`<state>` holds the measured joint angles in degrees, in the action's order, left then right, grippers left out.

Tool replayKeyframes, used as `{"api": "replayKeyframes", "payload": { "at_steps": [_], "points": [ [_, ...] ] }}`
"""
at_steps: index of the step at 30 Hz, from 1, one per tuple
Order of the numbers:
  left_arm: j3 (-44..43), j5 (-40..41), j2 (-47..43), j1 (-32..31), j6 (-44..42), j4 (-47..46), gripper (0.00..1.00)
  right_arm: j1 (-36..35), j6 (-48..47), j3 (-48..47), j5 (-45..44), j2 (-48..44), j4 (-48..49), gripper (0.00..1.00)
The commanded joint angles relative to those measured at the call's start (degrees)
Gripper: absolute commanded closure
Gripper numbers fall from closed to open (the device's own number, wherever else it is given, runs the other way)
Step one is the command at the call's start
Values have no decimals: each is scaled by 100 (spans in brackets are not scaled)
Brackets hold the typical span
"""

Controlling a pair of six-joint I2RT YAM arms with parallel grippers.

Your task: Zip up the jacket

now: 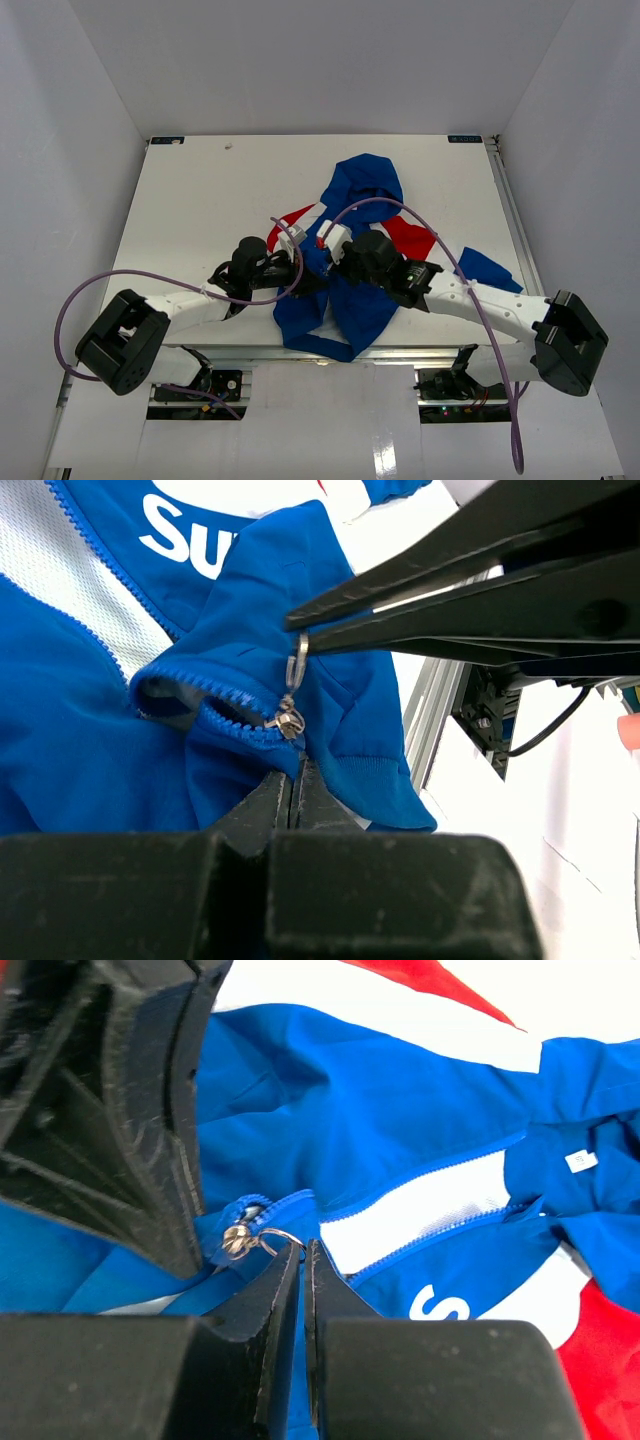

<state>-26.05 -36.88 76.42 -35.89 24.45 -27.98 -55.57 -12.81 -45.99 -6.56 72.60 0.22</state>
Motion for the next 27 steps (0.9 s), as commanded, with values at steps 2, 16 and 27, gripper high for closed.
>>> {"api": "replayKeyframes", "payload": {
  "at_steps": [2,16,27],
  "points": [
    [211,-492,-89,-158,45,211,100,303,-304,-370,-616,184,968,92],
    [312,-521,-5,-208,86,161,100,1048,104,-323,-21,546,1498,92],
    [407,-499,-93,-208,196,-17,100,1255,1308,-197,1555,-16,317,84]
  ]
}}
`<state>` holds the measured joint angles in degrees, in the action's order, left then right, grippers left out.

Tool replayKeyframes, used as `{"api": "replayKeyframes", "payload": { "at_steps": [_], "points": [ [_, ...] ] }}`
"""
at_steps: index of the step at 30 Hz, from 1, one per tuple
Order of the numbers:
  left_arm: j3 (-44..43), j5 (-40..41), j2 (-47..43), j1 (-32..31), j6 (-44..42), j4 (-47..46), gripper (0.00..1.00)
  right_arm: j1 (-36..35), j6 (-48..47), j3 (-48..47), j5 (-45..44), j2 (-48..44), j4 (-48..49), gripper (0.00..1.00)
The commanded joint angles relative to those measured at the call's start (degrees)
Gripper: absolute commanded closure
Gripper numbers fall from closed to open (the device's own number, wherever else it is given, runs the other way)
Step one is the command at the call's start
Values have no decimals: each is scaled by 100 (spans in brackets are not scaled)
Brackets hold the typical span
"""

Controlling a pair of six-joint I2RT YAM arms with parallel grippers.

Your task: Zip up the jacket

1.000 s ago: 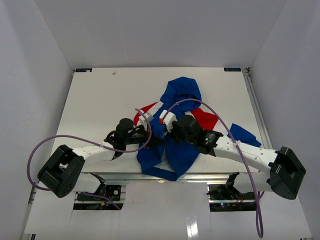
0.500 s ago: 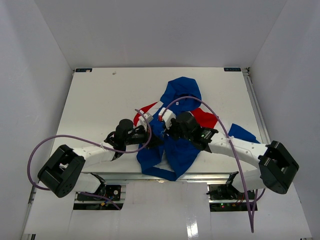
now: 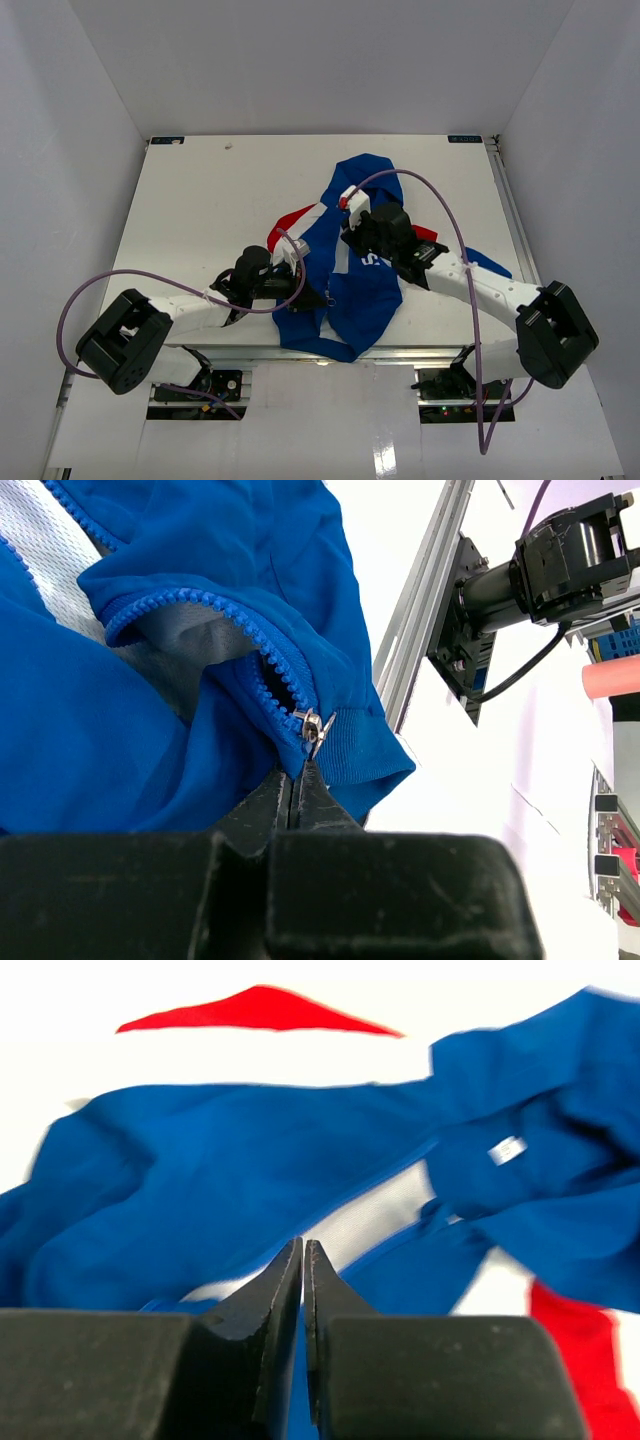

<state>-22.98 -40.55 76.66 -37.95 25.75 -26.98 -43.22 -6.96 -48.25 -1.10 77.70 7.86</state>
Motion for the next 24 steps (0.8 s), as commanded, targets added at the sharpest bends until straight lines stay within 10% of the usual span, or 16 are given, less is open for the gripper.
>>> {"api": "replayKeyframes", "payload": {
  "at_steps": [1,9,24],
  "points": [
    [104,-154,-120,-1,85,-166,100,13,866,237,1184,-776,-430,80],
    [-1,-181,-81,-1,62,-197,100,-300,1098,807,2034,-1768,-744,64],
    [76,-148,-205,-1,98,-210,100,-1093,1119,1032,1463,-1394,-672,62]
  ]
}}
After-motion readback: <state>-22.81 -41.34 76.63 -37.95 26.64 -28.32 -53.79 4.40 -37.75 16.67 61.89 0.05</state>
